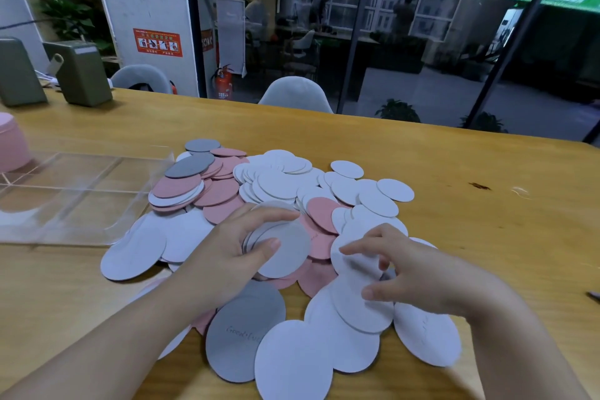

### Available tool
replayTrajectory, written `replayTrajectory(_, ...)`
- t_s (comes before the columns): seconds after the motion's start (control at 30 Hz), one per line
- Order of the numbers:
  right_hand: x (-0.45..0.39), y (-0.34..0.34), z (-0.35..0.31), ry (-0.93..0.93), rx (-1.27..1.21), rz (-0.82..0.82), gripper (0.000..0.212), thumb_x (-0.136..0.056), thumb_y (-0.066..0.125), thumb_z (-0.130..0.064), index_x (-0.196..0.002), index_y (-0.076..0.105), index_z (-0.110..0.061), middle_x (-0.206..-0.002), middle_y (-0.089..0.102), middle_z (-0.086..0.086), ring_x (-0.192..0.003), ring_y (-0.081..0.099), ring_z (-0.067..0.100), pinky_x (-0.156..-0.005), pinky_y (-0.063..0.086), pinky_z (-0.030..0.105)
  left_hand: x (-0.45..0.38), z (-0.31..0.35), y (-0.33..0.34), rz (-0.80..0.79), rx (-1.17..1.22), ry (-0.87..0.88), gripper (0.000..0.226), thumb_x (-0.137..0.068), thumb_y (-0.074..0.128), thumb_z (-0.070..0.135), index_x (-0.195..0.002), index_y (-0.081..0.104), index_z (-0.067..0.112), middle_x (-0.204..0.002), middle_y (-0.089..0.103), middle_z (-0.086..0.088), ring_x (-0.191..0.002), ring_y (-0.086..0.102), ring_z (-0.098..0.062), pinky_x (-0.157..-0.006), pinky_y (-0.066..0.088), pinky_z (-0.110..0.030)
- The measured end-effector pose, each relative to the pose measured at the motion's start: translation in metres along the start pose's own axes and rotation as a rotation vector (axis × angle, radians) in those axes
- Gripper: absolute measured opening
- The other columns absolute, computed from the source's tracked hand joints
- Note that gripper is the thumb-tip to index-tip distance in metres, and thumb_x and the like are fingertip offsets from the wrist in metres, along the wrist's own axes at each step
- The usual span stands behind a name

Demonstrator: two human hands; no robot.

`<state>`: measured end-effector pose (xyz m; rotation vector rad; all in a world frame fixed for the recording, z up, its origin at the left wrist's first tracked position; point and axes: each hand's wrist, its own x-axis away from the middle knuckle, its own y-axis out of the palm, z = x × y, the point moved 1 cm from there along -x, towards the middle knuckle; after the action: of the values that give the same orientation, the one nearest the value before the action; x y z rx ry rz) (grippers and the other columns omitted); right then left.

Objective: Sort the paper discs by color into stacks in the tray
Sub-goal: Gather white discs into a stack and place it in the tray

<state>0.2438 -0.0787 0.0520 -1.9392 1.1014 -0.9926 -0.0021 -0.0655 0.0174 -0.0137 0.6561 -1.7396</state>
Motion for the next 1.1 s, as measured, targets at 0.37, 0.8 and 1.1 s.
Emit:
replayTrajectory(0.37,-0.007,0.004,0.005,0.066,-0.043,0.062,0.077,-0.08,0.07,-0.035,-0.143,0.025,-0.036,-0.124,0.028,-0.024,-0.098,0.044,-0.003,-0.08,0.04,0.018,0.001,0.001,0.002,0.003,0.055,-0.044,0.047,-0.092,0.057,0.01,-0.104,0.059,0.055,-0.113,0.052,0.035,-0.11,0.046,0.016,-0.087,0.05,-0.036)
replayTrajectory(0.8,-0.018,0.007,-0.009,-0.107,-0.405,0.376,0.004,-0.093,0.054,-0.021,-0.089,0.055,-0.02,-0.074,0.053,-0.008,-0.06,0.046,0.001,-0.06,0.039,0.018,-0.002,-0.006,0.004,0.042,0.092,-0.055,0.042,-0.093,0.054,0.018,-0.104,0.058,0.058,-0.113,0.051,0.038,-0.114,0.046,0.011,-0.09,0.049,-0.035)
replayTrajectory(1.1,-0.028,0.031,-0.033,-0.105,-0.579,0.508,0.01,-0.086,0.065,-0.019,-0.081,0.058,-0.025,-0.068,0.062,-0.013,-0.058,0.058,0.003,-0.057,0.045,0.022,0.002,0.005,0.01,0.018,0.49,-0.223,0.027,-0.092,0.044,0.031,-0.105,0.065,0.043,-0.116,0.059,0.014,-0.092,0.068,-0.02,-0.066,0.06,-0.04)
